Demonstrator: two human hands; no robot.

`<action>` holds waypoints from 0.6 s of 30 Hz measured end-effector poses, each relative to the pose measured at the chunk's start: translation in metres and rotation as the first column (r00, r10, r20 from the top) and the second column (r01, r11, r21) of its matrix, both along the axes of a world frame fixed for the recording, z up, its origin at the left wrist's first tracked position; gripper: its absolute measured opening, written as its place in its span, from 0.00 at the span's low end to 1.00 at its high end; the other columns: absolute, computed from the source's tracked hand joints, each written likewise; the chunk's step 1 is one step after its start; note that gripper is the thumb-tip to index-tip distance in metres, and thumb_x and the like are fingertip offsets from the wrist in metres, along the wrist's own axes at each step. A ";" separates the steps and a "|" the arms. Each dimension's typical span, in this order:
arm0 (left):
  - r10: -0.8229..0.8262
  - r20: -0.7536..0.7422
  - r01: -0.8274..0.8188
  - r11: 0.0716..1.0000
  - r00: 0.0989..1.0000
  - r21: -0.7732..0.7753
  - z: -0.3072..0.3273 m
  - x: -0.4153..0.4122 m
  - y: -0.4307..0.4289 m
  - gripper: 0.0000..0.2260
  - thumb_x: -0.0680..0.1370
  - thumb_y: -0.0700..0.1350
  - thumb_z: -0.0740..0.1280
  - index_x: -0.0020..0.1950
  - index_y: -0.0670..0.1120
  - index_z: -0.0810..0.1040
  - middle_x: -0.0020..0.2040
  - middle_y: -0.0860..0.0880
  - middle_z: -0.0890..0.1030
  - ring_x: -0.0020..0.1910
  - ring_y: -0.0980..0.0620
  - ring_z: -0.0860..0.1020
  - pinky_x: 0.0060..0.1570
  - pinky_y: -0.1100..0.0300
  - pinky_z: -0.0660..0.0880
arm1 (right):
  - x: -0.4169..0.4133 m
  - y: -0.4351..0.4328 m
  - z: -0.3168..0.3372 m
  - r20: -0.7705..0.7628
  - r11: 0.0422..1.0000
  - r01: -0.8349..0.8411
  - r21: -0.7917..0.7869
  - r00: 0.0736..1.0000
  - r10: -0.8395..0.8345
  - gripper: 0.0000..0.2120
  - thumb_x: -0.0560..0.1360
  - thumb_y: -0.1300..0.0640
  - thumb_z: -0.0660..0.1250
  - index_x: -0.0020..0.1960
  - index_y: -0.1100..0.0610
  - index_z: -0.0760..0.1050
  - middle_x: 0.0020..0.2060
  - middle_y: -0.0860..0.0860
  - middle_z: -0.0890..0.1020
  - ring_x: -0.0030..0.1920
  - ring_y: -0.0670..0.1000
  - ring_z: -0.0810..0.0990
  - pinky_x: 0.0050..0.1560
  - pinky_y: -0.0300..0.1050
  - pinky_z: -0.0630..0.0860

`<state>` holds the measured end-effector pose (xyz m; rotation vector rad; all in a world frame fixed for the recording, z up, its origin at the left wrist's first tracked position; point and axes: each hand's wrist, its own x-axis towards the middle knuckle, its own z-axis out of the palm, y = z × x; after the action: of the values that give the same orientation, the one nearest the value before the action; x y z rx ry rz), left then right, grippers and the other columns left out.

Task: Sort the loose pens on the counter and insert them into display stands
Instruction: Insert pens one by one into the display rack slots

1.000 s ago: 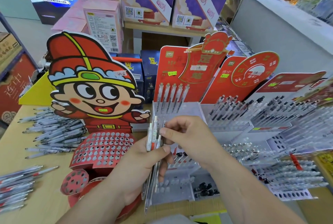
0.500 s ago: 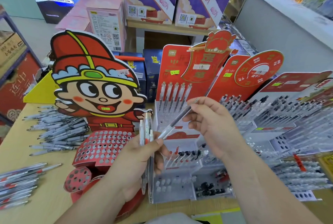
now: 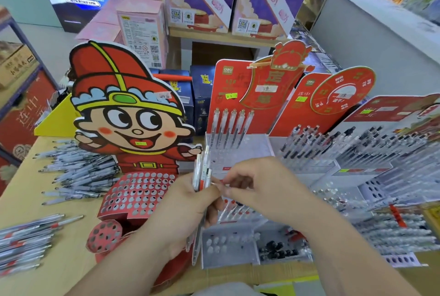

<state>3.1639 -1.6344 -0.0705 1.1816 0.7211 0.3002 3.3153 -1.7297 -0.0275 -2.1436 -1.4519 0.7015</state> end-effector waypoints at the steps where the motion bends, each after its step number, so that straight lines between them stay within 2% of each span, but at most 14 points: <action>1: 0.002 -0.003 -0.002 1.000 1.000 0.016 -0.001 0.001 -0.001 0.05 0.81 0.39 0.66 0.48 0.37 0.78 0.32 0.42 0.78 0.27 0.48 0.72 0.27 0.57 0.68 | -0.001 0.002 -0.001 0.033 1.000 -0.020 0.006 0.999 0.020 0.05 0.73 0.49 0.75 0.48 0.47 0.84 0.37 0.41 0.83 0.40 0.41 0.81 0.43 0.42 0.80; 5: 0.022 0.014 -0.022 1.000 1.000 0.019 0.000 0.001 -0.001 0.06 0.82 0.40 0.66 0.48 0.38 0.79 0.34 0.41 0.80 0.28 0.48 0.74 0.27 0.57 0.68 | -0.003 0.003 0.000 0.144 0.998 -0.057 0.034 0.988 0.052 0.07 0.73 0.48 0.75 0.50 0.46 0.84 0.40 0.42 0.83 0.42 0.43 0.80 0.46 0.48 0.80; 9: 0.045 0.035 -0.044 0.999 0.998 -0.028 -0.001 0.002 0.000 0.07 0.82 0.43 0.66 0.54 0.41 0.80 0.37 0.40 0.81 0.28 0.48 0.74 0.27 0.58 0.68 | 0.004 0.001 0.004 0.229 0.996 -0.037 0.086 0.973 0.016 0.09 0.75 0.49 0.74 0.54 0.48 0.84 0.42 0.43 0.83 0.43 0.43 0.80 0.47 0.46 0.80; 13: 0.145 0.025 -0.142 0.986 0.989 -0.081 -0.005 0.001 0.006 0.08 0.81 0.43 0.67 0.57 0.41 0.80 0.37 0.41 0.82 0.27 0.48 0.73 0.27 0.57 0.68 | 0.020 -0.003 0.018 0.134 0.955 0.144 0.261 0.974 -0.183 0.14 0.74 0.53 0.74 0.59 0.46 0.81 0.43 0.37 0.82 0.44 0.37 0.80 0.47 0.31 0.77; 15: 0.195 0.019 -0.192 0.976 0.981 -0.103 -0.007 -0.001 0.009 0.08 0.81 0.43 0.67 0.57 0.41 0.80 0.37 0.41 0.82 0.27 0.48 0.73 0.28 0.57 0.68 | 0.030 -0.002 0.028 0.056 0.906 0.236 0.352 0.961 -0.272 0.13 0.74 0.56 0.74 0.58 0.45 0.80 0.42 0.37 0.82 0.44 0.38 0.80 0.48 0.32 0.78; 18: 0.222 0.021 -0.218 0.968 0.975 -0.125 -0.008 -0.004 0.011 0.09 0.80 0.44 0.68 0.57 0.41 0.80 0.38 0.41 0.82 0.28 0.48 0.73 0.30 0.55 0.69 | 0.045 0.003 0.039 -0.030 0.809 0.334 0.484 0.930 -0.366 0.09 0.75 0.60 0.74 0.53 0.50 0.82 0.43 0.43 0.84 0.45 0.44 0.82 0.50 0.41 0.81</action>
<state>3.1604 -1.6233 -0.0781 0.9792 0.8300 0.4545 3.3601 -1.7268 0.0118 -1.9590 -1.0644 0.1096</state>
